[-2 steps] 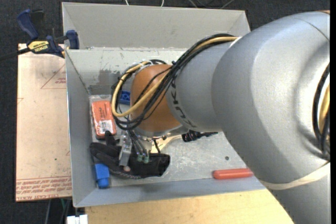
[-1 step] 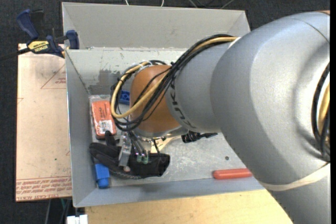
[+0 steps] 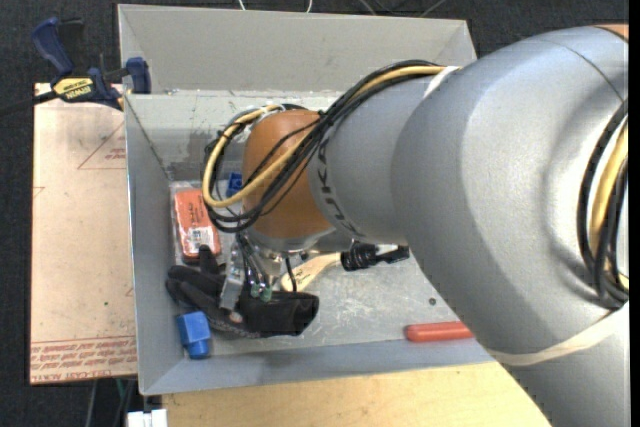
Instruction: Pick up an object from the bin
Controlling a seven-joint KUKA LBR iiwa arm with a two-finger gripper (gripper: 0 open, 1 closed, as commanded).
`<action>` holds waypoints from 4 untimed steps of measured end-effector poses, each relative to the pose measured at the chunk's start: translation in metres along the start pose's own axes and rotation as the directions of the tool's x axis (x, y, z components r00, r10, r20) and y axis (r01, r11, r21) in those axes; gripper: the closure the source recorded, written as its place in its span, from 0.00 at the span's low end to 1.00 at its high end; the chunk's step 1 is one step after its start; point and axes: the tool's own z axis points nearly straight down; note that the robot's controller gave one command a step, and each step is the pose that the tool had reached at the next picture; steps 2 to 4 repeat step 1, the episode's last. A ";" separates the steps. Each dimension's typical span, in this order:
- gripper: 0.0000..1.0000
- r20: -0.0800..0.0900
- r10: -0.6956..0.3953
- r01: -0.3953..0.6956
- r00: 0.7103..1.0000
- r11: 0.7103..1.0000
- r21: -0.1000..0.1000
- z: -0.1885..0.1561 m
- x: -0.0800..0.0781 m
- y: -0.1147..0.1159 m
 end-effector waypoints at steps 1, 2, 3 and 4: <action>1.00 -0.019 0.025 -0.025 1.000 1.000 0.006 0.000 -0.009 0.006; 1.00 -0.019 0.025 -0.025 1.000 1.000 0.006 0.000 -0.009 0.006; 1.00 -0.019 0.025 -0.025 1.000 1.000 0.006 0.000 -0.009 0.006; 1.00 -0.019 0.025 -0.025 1.000 1.000 0.006 0.000 -0.009 0.006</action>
Offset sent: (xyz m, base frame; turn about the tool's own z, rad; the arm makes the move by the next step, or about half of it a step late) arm 0.0000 0.0000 0.0000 0.0000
